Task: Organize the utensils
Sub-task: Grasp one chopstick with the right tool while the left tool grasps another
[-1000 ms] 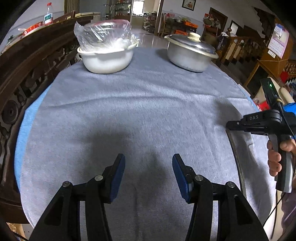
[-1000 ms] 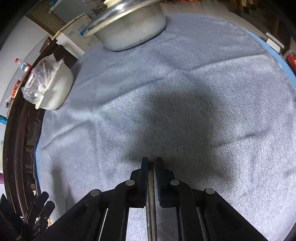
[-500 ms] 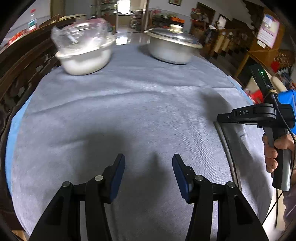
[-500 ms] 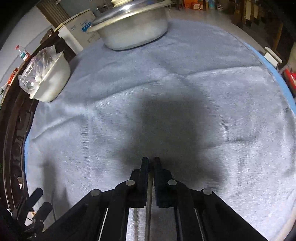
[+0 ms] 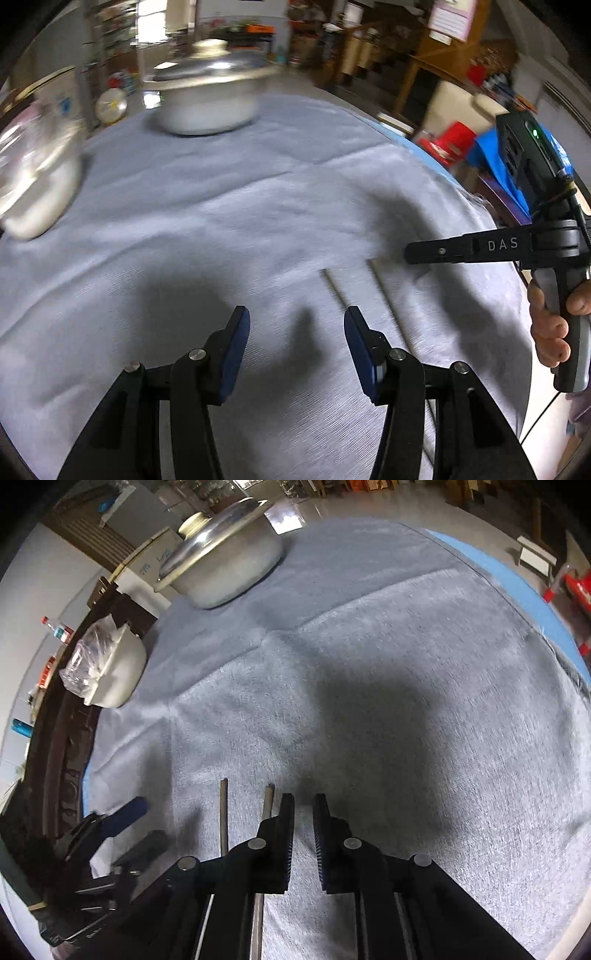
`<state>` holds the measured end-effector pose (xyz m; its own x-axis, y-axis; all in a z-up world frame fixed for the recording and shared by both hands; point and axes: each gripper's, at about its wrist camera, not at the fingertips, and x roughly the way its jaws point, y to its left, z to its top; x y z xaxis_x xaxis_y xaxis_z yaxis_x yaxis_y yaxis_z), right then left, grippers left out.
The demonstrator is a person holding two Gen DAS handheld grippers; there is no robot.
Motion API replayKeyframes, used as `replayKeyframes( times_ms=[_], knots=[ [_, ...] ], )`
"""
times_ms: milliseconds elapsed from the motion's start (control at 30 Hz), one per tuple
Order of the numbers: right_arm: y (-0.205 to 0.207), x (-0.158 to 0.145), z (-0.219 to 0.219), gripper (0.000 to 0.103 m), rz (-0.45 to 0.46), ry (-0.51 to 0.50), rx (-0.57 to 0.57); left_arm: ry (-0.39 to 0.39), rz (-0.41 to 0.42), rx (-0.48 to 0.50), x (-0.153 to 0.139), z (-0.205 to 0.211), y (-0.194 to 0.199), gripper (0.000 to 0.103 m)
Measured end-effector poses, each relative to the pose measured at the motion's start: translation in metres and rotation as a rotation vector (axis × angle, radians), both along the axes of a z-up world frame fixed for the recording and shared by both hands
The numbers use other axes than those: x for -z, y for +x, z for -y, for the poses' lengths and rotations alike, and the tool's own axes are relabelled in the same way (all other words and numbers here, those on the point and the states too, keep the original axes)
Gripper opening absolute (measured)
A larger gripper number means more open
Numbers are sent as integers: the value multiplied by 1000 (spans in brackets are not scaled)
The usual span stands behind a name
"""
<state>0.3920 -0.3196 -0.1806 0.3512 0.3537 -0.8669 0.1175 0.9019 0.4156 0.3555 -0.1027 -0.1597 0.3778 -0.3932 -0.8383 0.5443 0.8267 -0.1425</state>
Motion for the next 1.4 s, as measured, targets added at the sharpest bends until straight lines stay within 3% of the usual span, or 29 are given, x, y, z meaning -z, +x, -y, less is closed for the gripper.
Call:
replayKeyframes(
  times_ms=[200,333,400,500,600,667,800,967,1067,1100,1133,1267,1400],
  knots=[
    [2,9,4,13,-6,23,12,49,-48,59,21,31,5,54],
    [1,13,7,14,2,40,15,87,-13,64,24,36,2,51],
    [1,12,7,13,2,44,11,129,20,60,23,38,3,33],
    [0,8,2,13,8,52,-1,173,39,71,24,38,5,16],
    [0,1,-6,13,19,55,-21,210,28,81,23,33,7,11],
    [2,-2,-15,13,18,52,-43,259,44,87,24,25,7,10],
    [4,-1,-33,13,-14,5,-87,284,14,38,21,-12,6,9],
    [9,8,-56,24,-34,-70,-125,280,-14,-47,19,-53,1,9],
    [9,8,-71,15,-6,-137,-157,269,-37,-106,17,-73,-2,9],
    [10,9,-75,7,-7,-147,-167,267,-43,-122,17,-78,-2,9],
    [10,9,-78,7,1,-151,-173,259,-55,-147,16,-85,-1,9],
    [9,6,-86,6,63,-90,-213,199,-76,-212,5,-107,1,10],
    [4,1,-79,9,90,6,-211,178,-94,-271,-3,-125,1,25]
  ],
)
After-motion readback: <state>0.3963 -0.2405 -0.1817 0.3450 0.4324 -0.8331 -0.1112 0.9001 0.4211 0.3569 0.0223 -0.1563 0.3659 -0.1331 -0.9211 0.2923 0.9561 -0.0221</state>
